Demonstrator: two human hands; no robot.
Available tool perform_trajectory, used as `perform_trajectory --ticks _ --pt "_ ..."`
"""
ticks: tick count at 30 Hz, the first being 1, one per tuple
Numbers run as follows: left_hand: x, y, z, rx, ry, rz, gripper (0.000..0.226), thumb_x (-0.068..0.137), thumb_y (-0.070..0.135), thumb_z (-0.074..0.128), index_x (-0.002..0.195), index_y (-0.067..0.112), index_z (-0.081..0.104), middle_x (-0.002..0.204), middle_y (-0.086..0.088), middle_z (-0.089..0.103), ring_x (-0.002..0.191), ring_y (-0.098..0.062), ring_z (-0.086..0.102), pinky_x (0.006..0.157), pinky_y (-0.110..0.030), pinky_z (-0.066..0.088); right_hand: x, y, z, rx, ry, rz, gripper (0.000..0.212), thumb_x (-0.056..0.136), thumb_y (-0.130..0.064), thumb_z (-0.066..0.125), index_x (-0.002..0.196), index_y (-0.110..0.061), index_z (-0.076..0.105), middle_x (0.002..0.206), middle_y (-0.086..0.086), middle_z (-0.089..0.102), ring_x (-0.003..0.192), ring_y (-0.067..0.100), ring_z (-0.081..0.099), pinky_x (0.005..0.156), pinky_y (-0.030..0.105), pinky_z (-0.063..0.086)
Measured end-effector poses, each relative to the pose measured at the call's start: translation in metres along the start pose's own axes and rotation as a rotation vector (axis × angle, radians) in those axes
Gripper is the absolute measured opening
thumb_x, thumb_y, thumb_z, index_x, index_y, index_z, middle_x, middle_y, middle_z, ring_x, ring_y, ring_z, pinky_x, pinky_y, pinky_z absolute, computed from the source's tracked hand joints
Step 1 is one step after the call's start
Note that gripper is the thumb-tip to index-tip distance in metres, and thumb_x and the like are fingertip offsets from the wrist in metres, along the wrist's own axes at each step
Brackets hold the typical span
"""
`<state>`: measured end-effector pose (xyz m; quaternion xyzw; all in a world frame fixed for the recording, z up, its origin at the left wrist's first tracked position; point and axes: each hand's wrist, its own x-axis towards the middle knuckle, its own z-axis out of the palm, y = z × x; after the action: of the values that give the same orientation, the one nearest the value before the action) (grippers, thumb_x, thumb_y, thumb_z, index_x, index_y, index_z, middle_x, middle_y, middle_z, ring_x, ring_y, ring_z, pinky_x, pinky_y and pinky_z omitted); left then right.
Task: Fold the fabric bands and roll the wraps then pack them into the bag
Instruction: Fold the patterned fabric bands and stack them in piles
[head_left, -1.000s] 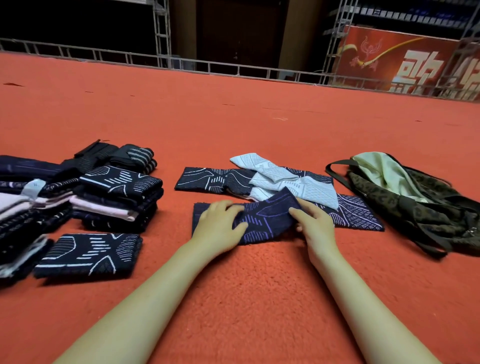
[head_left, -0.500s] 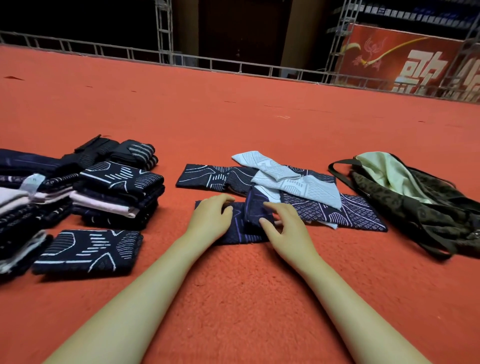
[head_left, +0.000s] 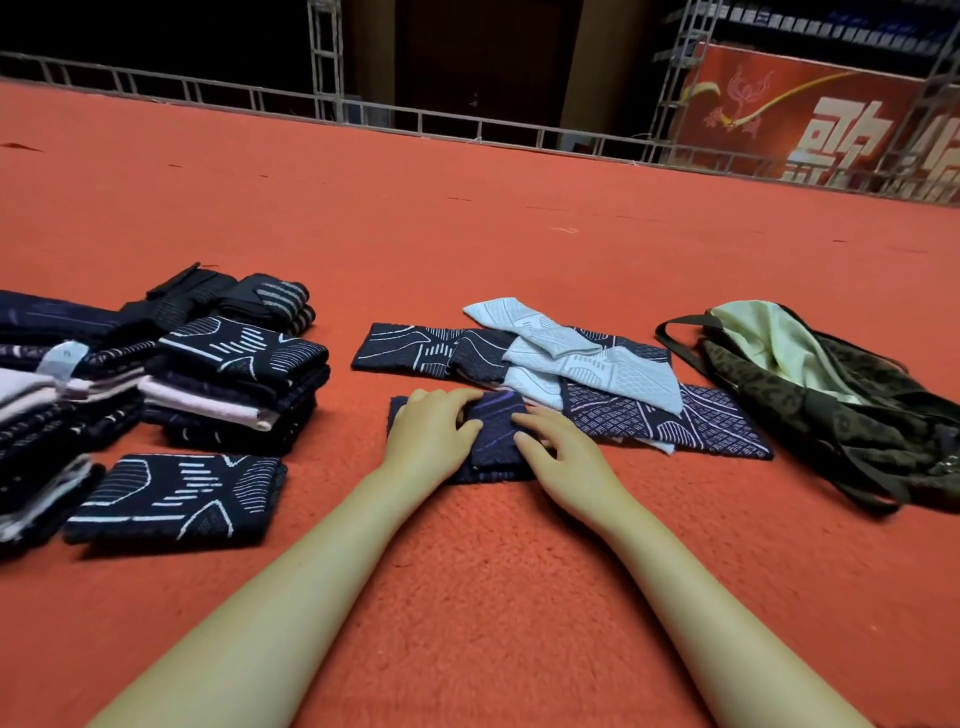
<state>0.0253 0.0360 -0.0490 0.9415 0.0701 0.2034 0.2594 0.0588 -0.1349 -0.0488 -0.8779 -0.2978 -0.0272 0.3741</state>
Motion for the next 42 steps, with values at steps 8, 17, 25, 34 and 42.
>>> perform_trajectory --ticks 8,17,25,34,42 --pt "0.002 -0.001 0.0 0.084 -0.034 -0.023 0.041 0.092 0.032 0.052 0.133 0.025 0.052 0.118 -0.006 0.057 0.115 -0.026 0.042 0.101 -0.037 0.035 0.025 -0.012 0.007 0.072 0.073 0.296 0.061 0.086 -0.028 0.061 0.142 -0.022 0.038 0.096 -0.007 0.06 0.1 0.016 0.058 0.091 0.03 0.042" --pt "-0.007 0.011 -0.012 -0.008 -0.082 0.09 0.047 0.085 0.034 0.063 0.13 0.025 0.055 0.116 0.0 0.054 0.113 -0.018 0.045 0.096 -0.024 0.033 0.021 -0.01 0.003 0.499 0.156 0.284 0.037 0.082 -0.012 0.064 0.118 -0.021 0.061 0.093 0.004 0.069 0.083 0.016 0.063 0.082 0.032 0.051" --pt "-0.006 0.026 -0.001 -0.51 -0.083 -0.13 0.034 0.088 0.019 0.06 0.122 0.015 0.061 0.104 -0.001 0.065 0.091 -0.016 0.062 0.094 -0.031 0.047 0.018 -0.016 -0.004 0.836 0.265 0.286 0.035 0.087 -0.002 0.057 0.12 -0.01 0.061 0.078 0.001 0.061 0.066 0.005 0.058 0.058 0.013 0.046" --pt "0.0 0.023 -0.002 -1.154 -0.084 -0.53 0.059 0.064 0.068 0.052 0.105 0.028 0.066 0.111 -0.005 0.068 0.107 -0.024 0.062 0.103 -0.046 0.042 0.006 -0.035 0.006 0.637 0.032 0.135 0.038 0.082 0.009 0.051 0.103 -0.015 0.072 0.1 0.0 0.069 0.086 0.002 0.063 0.074 0.012 0.047" --pt "0.001 0.023 -0.008 -1.123 -0.077 -0.514 0.041 0.094 0.036 0.048 0.132 0.02 0.048 0.114 -0.005 0.064 0.093 -0.019 0.06 0.073 -0.031 0.049 0.005 -0.035 0.004 0.583 0.074 0.113 0.032 0.076 0.002 0.059 0.086 -0.026 0.072 0.102 0.002 0.069 0.095 0.01 0.063 0.089 0.024 0.046"
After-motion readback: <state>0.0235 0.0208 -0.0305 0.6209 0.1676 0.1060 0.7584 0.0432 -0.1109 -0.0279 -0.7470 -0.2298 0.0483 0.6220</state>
